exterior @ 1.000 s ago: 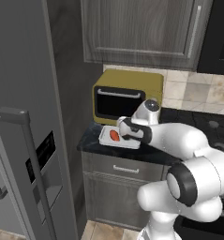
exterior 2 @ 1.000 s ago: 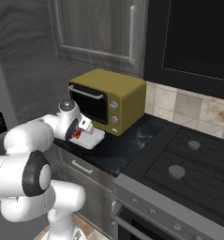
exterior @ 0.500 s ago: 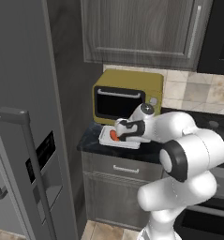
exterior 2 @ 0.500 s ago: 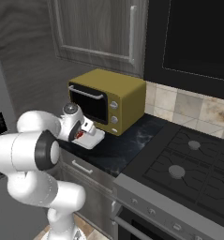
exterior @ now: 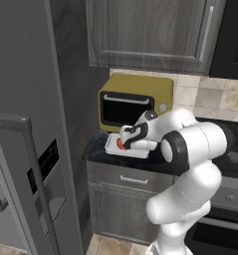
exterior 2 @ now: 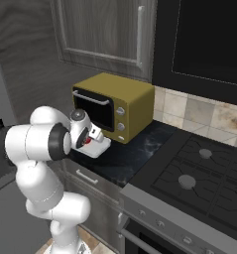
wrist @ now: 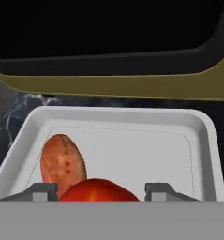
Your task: Take the sweet potato and tomato out of the freezer and place them in the tupperware container on the counter. Then put the tupperware containing the vegetables back in the freezer.
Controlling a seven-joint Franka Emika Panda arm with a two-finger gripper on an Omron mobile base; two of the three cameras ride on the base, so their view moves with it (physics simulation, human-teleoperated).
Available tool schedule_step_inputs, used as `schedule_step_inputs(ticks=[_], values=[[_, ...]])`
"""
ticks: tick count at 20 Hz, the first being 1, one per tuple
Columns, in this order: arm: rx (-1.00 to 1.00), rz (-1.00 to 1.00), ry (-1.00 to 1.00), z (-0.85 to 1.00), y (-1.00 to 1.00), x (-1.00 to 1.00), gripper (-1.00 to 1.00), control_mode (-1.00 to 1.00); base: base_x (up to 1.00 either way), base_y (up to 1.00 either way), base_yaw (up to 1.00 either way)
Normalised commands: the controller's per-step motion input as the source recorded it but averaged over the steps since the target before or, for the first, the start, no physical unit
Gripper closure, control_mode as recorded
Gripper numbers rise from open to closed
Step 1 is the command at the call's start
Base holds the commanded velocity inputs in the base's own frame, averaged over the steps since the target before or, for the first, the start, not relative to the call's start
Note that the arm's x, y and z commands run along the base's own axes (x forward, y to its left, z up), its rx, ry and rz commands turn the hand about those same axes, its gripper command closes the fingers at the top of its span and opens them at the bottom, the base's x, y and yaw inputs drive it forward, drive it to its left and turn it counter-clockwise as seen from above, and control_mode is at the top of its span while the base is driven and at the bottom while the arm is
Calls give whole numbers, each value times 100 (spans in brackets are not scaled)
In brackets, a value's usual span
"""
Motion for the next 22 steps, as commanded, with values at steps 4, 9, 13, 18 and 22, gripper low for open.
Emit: schedule_step_inputs(ticks=[4, 9, 13, 18, 22], values=[[0, -3, 0, -23, 2, 4, 100, -100, 0, 0, 0], [0, -3, 0, -21, 0, 7, 100, -100, 0, 0, 0], [0, -3, 0, -19, 0, 20, 100, -100, 0, 0, 0], [0, -3, 0, -17, 0, 27, 100, -100, 0, 0, 0], [0, -3, 0, -15, 4, 33, 100, -100, 0, 0, 0]])
